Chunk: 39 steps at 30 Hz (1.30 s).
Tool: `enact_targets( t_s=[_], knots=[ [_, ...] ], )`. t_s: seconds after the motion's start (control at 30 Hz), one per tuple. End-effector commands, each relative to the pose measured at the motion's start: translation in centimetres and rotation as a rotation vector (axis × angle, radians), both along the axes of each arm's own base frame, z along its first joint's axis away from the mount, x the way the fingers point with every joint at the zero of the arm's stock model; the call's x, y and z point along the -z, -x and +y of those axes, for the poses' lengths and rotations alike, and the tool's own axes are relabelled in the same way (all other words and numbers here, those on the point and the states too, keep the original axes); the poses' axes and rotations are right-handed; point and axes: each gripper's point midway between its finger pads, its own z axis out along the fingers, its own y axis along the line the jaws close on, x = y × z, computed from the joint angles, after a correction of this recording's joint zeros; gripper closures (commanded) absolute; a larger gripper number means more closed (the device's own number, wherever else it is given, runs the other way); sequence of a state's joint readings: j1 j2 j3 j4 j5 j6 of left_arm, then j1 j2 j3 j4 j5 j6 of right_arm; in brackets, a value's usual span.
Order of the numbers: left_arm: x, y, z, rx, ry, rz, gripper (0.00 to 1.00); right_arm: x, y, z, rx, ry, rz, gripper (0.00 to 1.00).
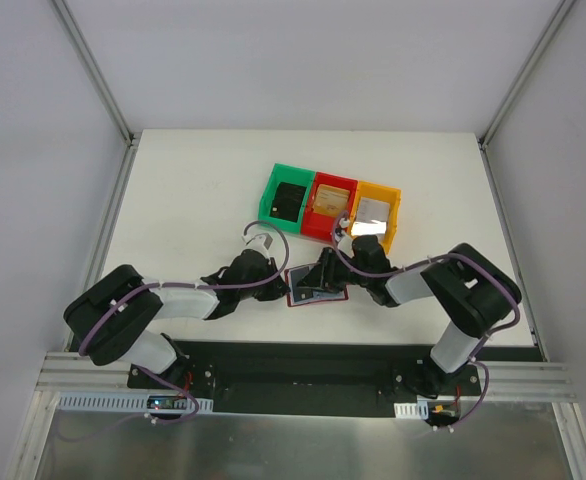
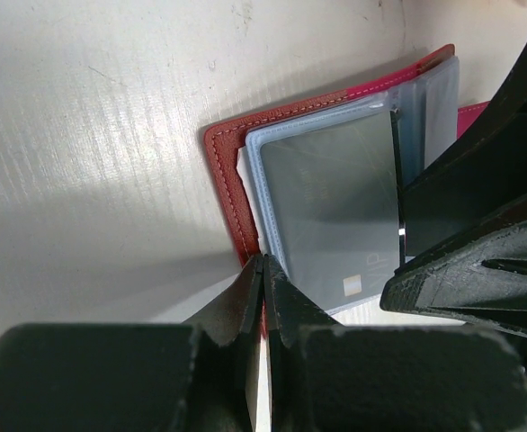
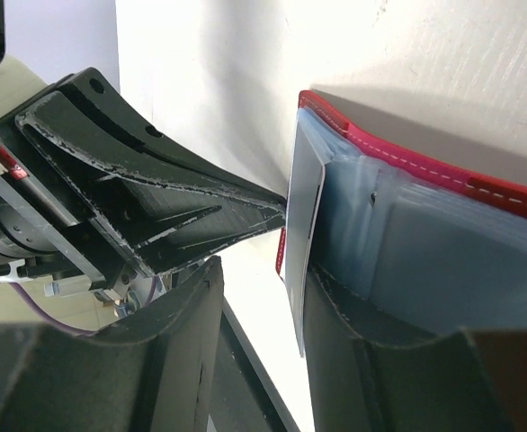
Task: Take the credit cards out of the card holder
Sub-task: Remove the credit card from the card holder.
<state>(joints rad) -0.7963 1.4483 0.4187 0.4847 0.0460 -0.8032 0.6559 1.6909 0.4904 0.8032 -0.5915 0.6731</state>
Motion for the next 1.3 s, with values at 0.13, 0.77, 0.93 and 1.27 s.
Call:
enact_targets(
  t_s=[0.13,0.77,0.93,1.27],
  knots=[
    [0.1,0.6,-0.6,0.058,-0.003,0.024,1.00,-2.0,-0.5,1.7,-0.046,-0.070,-0.051,0.59],
    [1.2,0.9,1.3,-0.005,-0.063,0.044,1.00,-2.0,0.0,1.3,-0.050,-0.064,-0.047,0.59],
    [2.1,1.1,2.1,-0.028,-0.104,0.071,1.00,-2.3,0.0,1.0,-0.042,-0.066,-0.051,0.60],
    [3.1,1.2,3.2,-0.061,-0.150,0.093,1.00,-2.3,0.0,0.3,-0.031,-0.056,-0.056,0.60]
  ],
)
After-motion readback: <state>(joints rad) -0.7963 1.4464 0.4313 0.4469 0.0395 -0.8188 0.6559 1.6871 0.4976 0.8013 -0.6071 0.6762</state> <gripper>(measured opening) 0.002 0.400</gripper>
